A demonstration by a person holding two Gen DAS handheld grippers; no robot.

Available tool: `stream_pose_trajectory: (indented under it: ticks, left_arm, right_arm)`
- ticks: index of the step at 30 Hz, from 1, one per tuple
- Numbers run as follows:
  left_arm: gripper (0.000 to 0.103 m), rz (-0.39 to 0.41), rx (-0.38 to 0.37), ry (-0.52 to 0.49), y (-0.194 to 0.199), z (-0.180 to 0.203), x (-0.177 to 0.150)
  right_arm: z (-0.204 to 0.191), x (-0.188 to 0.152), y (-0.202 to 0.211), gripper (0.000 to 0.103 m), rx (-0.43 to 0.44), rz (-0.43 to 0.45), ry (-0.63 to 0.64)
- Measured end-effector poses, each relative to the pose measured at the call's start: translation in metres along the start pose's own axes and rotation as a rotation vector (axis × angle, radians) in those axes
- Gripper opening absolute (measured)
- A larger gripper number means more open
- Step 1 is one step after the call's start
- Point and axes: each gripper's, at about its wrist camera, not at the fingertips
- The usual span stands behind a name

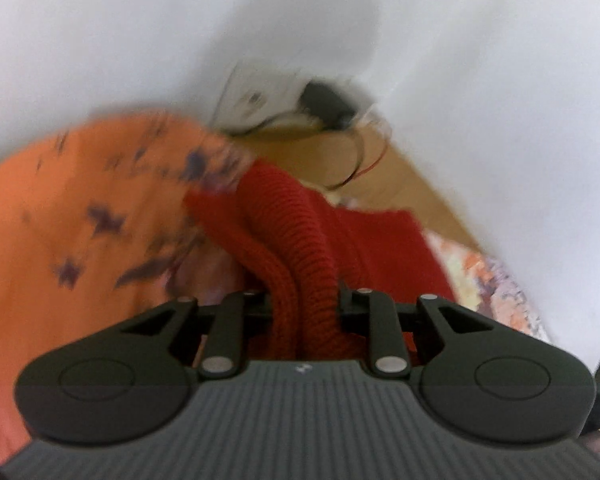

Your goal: Fold small clothes

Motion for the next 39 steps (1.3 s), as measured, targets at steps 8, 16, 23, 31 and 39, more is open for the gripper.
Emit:
stream_pose_trajectory:
  ticks: [8,16,23,31,39]
  left_arm:
    - [0.055,0.006,0.036,0.019,-0.003,-0.002,-0.006]
    - [0.066,-0.100,-0.030,0.054,-0.011,-0.005,-0.011]
    - [0.067,-0.126,-0.093,0.113,-0.017,-0.018,-0.015]
    - [0.070,-0.109,-0.108,0.206,-0.022,-0.022,-0.026]
    - [0.056,-0.067,-0.101,0.184,-0.022,-0.014,-0.031]
  right_arm:
    - [0.007,0.005,0.000,0.084,-0.017,-0.009,-0.047]
    - [0.046,0.009,-0.016,0.097,0.056,-0.095,-0.213]
    - [0.060,0.007,-0.040,0.099,0.140,-0.183,-0.312]
    - [0.064,0.002,-0.056,0.101,0.193,-0.210,-0.358]
    - [0.054,0.003,-0.066,0.097,0.173,-0.191,-0.318]
Point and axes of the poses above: each gripper's, at about its wrist camera, not at the fingertips, and y roughly against the way its jaws point, z to its right, x to its top, and after that the axes turned 3 degrees about x, right-handed
